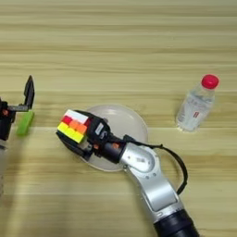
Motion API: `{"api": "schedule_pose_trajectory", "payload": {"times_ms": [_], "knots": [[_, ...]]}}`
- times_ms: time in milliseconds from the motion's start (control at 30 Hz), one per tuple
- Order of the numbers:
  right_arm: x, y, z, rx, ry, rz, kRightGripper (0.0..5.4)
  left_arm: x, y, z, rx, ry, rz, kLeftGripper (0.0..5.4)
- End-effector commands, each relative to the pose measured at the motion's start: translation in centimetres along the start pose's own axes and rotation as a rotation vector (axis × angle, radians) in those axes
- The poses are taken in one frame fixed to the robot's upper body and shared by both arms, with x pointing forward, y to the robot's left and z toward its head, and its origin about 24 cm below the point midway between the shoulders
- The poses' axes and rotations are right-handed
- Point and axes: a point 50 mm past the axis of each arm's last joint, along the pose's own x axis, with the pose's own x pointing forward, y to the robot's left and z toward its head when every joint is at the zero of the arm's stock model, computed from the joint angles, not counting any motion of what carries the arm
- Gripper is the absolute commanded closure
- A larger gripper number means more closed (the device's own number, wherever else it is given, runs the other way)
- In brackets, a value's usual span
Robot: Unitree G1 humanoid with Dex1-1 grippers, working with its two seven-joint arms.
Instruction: Move the objects on the table
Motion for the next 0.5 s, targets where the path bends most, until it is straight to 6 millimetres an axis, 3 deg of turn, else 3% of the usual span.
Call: {"api": "schedule_pose_trajectory", "payload": {"times_ms": [33, 233, 500], "knots": [[1.4, 1.0, 0.0, 0.002, 0.008, 0.075, 2.07, -0.2, -0.2, 0.7, 0.006, 0.001, -0.005, 0.0], [2.3, 3.6, -1.0, 0.026, 0.041, 0.191, 2.07, -0.2, -0.1, 0.5, 0.012, 0.021, 0.003, 0.0], [2.3, 4.7, -2.6, 0.064, 0.117, 0.215, 2.07, -0.2, 0.0, 0.1, 0.011, 0.04, 0.005, 0.0]]}}
